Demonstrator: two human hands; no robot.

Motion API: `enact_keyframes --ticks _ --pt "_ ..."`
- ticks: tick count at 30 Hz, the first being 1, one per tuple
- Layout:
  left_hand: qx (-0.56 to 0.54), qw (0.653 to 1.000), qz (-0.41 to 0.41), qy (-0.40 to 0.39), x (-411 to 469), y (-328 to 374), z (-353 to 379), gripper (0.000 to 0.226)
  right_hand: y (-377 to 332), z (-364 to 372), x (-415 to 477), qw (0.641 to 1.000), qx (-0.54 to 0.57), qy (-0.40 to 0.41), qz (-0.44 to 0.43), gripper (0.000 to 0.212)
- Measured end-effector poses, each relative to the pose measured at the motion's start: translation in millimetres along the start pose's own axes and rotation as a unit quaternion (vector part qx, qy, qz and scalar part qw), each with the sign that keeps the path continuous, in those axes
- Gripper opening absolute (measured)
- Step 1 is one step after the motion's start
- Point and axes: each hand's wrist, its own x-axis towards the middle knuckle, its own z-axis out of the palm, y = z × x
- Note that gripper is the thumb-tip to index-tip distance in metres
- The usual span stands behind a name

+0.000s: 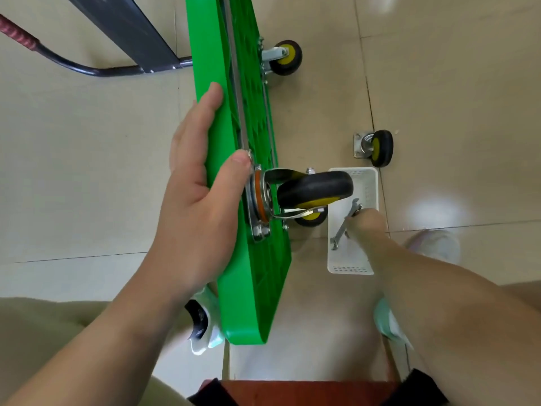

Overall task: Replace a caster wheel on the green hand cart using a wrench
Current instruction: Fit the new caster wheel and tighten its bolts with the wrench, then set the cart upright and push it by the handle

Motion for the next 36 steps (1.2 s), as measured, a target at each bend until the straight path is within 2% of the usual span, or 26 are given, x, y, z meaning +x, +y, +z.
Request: enact_keyframes --ticks 3,6,11,18,21,24,28,32,36 --pt "-0.002 1.000 -0.005 0.008 -1.3 1.9 1.2 0.064 -2.0 -2.0 -6.5 1.000 -0.007 0.003 0.008 0.025" --pt "0.016 1.000 -0.011 0.021 -2.4 5.2 3.4 0.060 -4.6 -5.7 -21.1 0.999 0.021 -0.024 0.010 0.021" --pt "0.032 0.999 -0.024 0.021 -8.3 7.6 0.8 0.062 -2.3 -13.6 -52.8 0.997 -0.025 -0.074 -0.026 0.018" --pt "0.024 0.999 -0.035 -0.008 -6.7 6.0 -4.5 0.063 -23.3 -75.6 -79.3 0.985 -0.147 -0.066 -0.066 0.024" --pt "0.030 0.994 -0.091 -0.051 -0.6 22.4 -11.3 0.062 -56.7 -117.5 -105.6 0.972 -0.202 -0.078 -0.096 0.034" --pt "0.044 0.977 -0.182 -0.103 12.7 51.7 -25.4 0.053 -102.6 -164.6 -150.7 0.959 -0.228 -0.086 -0.143 0.038" --pt "0.173 0.937 -0.245 -0.180 41.5 114.2 -52.2 0.049 -167.3 -231.7 -237.1 0.945 -0.249 -0.088 -0.194 0.038" --pt "0.257 0.908 -0.258 -0.207 61.6 202.0 -91.9 0.052 -226.1 -299.2 -335.3 0.927 -0.254 -0.091 -0.259 0.036" --pt "0.285 0.903 -0.256 -0.193 69.5 292.6 -144.5 0.053 -285.2 -364.5 -432.5 0.910 -0.247 -0.088 -0.320 0.038"
